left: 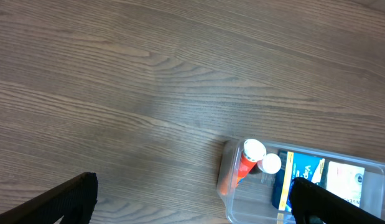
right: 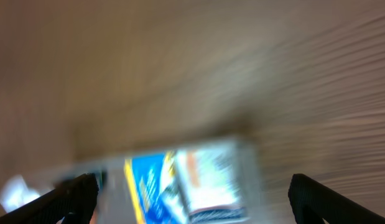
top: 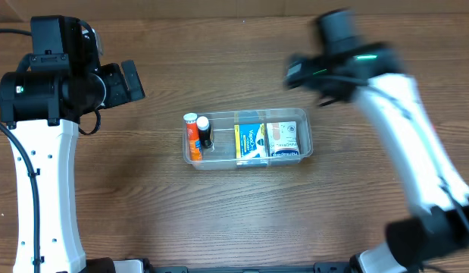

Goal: Pack container
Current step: 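Move the right gripper to the red box and grasp it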

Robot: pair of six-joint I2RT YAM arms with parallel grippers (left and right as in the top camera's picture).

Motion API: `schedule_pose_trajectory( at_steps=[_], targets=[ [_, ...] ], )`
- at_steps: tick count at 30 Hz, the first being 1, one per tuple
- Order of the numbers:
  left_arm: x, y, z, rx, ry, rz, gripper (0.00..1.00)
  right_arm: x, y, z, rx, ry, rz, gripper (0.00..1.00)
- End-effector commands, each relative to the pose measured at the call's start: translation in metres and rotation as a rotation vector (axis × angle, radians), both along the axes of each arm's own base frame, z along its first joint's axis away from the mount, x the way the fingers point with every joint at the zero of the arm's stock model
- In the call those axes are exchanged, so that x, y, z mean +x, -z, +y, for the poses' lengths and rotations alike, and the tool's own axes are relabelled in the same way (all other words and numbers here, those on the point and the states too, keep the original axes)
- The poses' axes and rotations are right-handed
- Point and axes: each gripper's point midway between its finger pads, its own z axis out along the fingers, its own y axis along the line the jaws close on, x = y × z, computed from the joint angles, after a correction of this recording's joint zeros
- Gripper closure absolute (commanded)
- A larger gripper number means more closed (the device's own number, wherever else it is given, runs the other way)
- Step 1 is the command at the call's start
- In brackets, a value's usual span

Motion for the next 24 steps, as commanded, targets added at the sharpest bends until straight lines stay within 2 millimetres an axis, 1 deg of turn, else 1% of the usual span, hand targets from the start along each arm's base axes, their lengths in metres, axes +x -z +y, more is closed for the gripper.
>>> schedule_pose_trajectory(
  at_steps=[1, 2, 5, 8, 10, 14, 16, 21, 24],
  targets=[
    [0.0, 0.0, 0.0, 0.002, 0.014, -0.001, 0.0, -0.003, -0.024, -0.101, -0.023, 0.237, -0.039, 0.0],
    [0.0, 0.0, 0.0, 0.002, 0.014, -0.001, 0.0, -0.006, -0.017, -0.13, -0.046, 0.273, -0.017, 0.0],
    [0.0, 0.0, 0.0, 0.002, 0.014, -0.001, 0.0, -0.014, 0.006, -0.19, -0.109, 0.296, 0.053, 0.0],
    [0.0, 0.0, 0.0, 0.002, 0.014, -0.001, 0.0, -0.024, 0.037, -0.236, -0.149, 0.28, 0.153, 0.0],
    [0.0, 0.0, 0.0, 0.002, 0.014, -0.001, 0.0, -0.035, 0.061, -0.259, -0.152, 0.267, 0.236, 0.0],
    [0.0, 0.0, 0.0, 0.002, 0.014, -0.002, 0.0, -0.047, 0.096, -0.289, -0.127, 0.291, 0.336, 0.0],
    [0.0, 0.0, 0.0, 0.002, 0.014, -0.002, 0.0, -0.051, 0.111, -0.297, -0.118, 0.279, 0.378, 0.0],
    [0.0, 0.0, 0.0, 0.002, 0.014, -0.001, 0.0, -0.057, 0.142, -0.306, -0.087, 0.279, 0.454, 0.0],
    [0.0, 0.0, 0.0, 0.002, 0.014, -0.002, 0.0, -0.057, 0.158, -0.305, -0.064, 0.266, 0.482, 0.0]
  ],
)
